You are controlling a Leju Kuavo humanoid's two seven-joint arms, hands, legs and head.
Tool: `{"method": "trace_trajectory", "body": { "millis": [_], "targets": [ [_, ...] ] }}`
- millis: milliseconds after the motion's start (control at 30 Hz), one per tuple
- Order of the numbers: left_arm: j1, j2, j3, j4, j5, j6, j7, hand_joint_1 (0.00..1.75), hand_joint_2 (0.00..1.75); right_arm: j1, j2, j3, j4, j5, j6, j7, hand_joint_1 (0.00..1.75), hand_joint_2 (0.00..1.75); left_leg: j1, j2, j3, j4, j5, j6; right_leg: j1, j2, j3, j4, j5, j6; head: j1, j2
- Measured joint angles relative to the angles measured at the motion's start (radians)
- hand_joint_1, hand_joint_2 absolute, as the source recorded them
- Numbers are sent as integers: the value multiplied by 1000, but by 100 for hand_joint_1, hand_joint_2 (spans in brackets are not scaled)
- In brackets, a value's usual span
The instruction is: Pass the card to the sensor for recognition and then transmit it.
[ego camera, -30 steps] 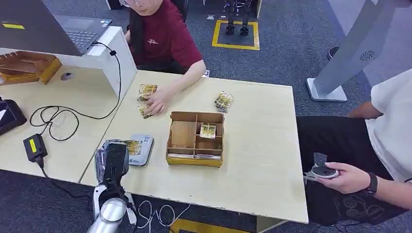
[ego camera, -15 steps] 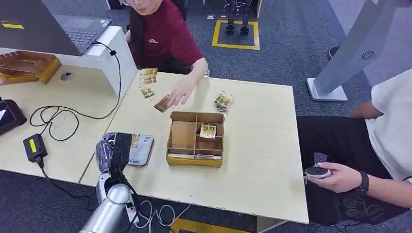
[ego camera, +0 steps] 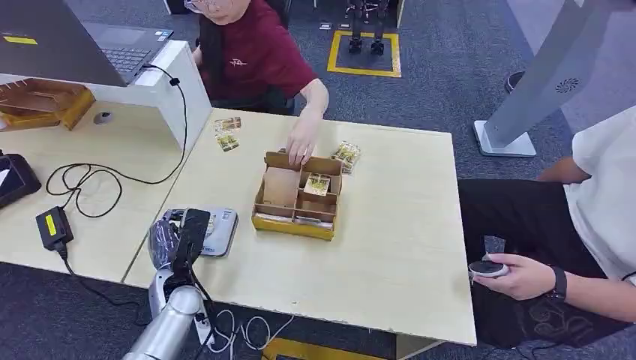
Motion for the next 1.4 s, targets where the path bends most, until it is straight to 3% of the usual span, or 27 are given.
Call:
{"method": "trace_trajectory", "body": {
  "millis": [467, 633, 767, 900, 1400],
  "targets": [
    [-4, -3, 0, 40, -27, 0, 24, 175, 175, 2, -5, 3, -14, 9, -1, 3, 0, 175, 0, 0, 0, 0, 0, 0, 0, 0, 0, 0, 0, 0, 0, 0],
    [-4, -7, 6, 46, -127, 0, 33, 175, 175, 3, -7, 5, -19, 16, -1, 3, 0, 175, 0, 0, 0, 0, 0, 0, 0, 0, 0, 0, 0, 0, 0, 0],
    [-1, -26, 49, 47, -278, 1, 36, 175, 175, 4, -10, 12, -25, 19, -5, 3, 0, 175, 0, 0, 0, 0, 0, 0, 0, 0, 0, 0, 0, 0, 0, 0],
    [2, -42, 88, 47, -358, 1, 47, 175, 175, 5, -11, 20, -31, 21, -7, 3, 0, 175, 0, 0, 0, 0, 0, 0, 0, 0, 0, 0, 0, 0, 0, 0],
    [3, -76, 147, 59, -316, 1, 11, 175, 175, 5, -14, 22, -42, 29, -12, -2, 0, 175, 0, 0, 0, 0, 0, 0, 0, 0, 0, 0, 0, 0, 0, 0]
  ]
}}
